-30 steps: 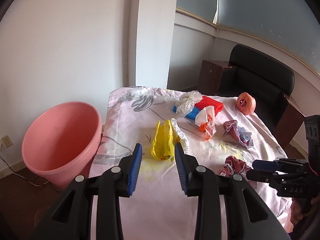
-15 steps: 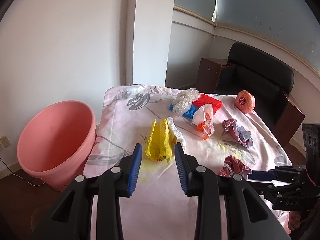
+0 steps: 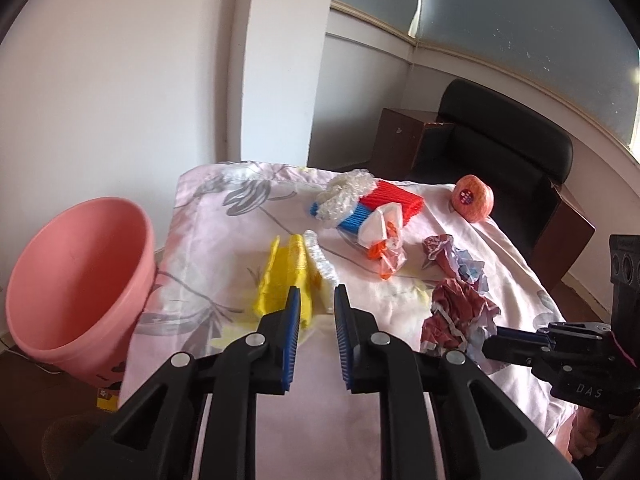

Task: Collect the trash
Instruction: 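Move the right tool to the crumpled patterned paper and grasp it, then grasp the clear plastic wrap strip with the left tool, then carry the plastic strip and crumpled paper over the pink basin, then open both tools to drop the strip and paper into the basin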

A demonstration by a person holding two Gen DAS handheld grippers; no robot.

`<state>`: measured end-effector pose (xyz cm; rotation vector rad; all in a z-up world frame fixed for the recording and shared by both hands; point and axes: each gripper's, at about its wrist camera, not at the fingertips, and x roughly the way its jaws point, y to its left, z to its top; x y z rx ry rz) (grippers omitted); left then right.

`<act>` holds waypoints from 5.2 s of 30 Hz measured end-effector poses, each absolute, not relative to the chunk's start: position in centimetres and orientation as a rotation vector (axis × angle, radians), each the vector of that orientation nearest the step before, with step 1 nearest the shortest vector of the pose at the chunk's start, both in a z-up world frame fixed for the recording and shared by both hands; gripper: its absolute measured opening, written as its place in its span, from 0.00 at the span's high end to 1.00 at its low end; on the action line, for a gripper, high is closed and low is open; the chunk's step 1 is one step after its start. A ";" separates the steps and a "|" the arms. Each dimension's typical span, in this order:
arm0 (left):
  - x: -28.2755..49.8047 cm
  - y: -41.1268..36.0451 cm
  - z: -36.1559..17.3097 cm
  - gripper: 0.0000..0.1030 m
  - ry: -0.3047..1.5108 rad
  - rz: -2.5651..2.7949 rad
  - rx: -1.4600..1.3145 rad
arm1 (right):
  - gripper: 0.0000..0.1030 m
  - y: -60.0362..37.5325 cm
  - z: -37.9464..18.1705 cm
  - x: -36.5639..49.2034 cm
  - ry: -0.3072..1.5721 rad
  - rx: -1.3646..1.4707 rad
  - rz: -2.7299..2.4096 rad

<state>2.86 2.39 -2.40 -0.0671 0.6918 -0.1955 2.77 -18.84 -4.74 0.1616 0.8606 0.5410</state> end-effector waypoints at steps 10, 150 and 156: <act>7.1 -0.4 -4.9 0.79 0.782 -0.189 -0.038 | 0.92 -20.7 -4.5 2.6 0.833 0.196 0.506; -1.6 22.9 -3.2 0.68 0.633 0.336 -0.273 | 0.73 10.2 -2.7 12.3 0.840 -0.076 0.897; -1.9 22.0 -2.6 0.68 0.623 0.323 -0.260 | 0.68 8.7 -1.7 11.7 0.814 -0.034 0.903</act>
